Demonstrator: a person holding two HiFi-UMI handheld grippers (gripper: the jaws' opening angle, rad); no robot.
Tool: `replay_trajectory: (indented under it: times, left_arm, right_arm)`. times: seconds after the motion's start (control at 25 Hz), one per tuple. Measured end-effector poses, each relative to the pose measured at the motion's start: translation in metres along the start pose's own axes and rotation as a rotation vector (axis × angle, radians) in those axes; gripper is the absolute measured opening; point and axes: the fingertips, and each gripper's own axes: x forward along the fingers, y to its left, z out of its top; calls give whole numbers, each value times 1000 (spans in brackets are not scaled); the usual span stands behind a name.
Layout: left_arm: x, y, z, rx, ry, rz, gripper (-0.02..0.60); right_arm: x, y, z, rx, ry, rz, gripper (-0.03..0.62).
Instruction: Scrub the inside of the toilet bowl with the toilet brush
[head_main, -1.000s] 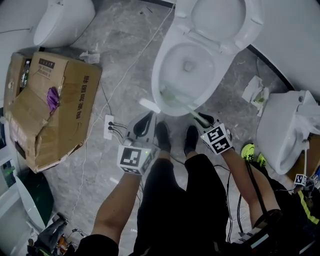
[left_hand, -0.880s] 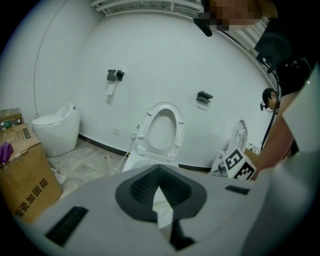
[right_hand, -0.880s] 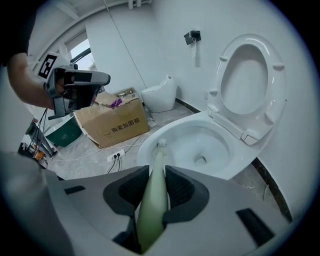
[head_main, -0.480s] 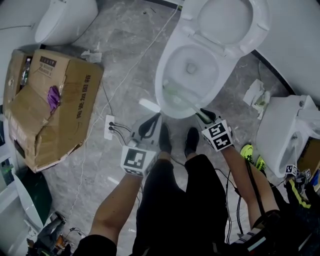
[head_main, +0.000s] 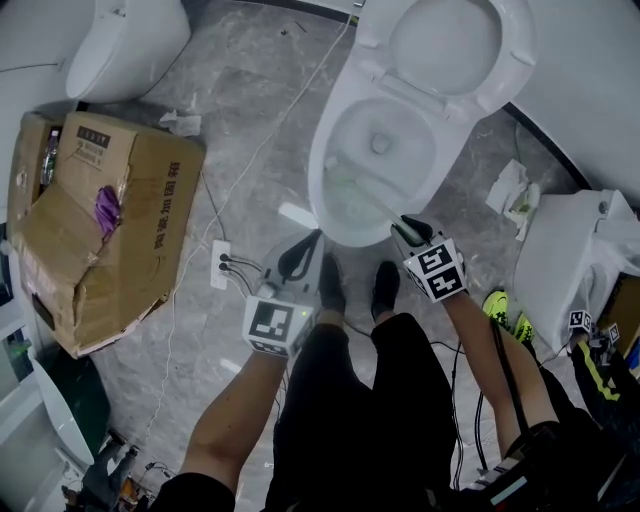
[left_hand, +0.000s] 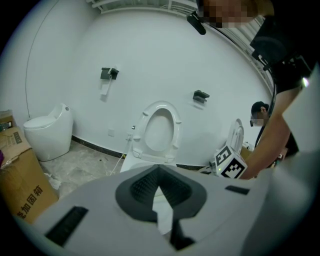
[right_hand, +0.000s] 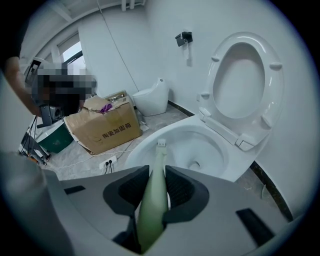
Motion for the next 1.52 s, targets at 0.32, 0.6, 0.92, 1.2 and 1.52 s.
replay_trajectory:
  times: [0.32, 0.6, 0.92, 1.2, 1.52]
  left_arm:
    - [26, 3, 4, 4, 11, -25, 9]
    - [56, 4, 3, 6, 7, -43, 9]
    - [80, 3, -4, 7, 10, -48, 9]
    - [82, 0, -12, 0, 22, -49, 10]
    - [78, 4, -16, -14, 26, -37, 9]
  right_arm:
    - [9, -36, 10, 39, -14, -57, 106]
    - [22, -83, 7, 81, -4, -133, 106]
    - [41, -123, -3, 118, 41, -196, 106]
    - [54, -145, -13, 166, 117, -264, 106]
    - [59, -159, -15, 181, 182, -318, 106]
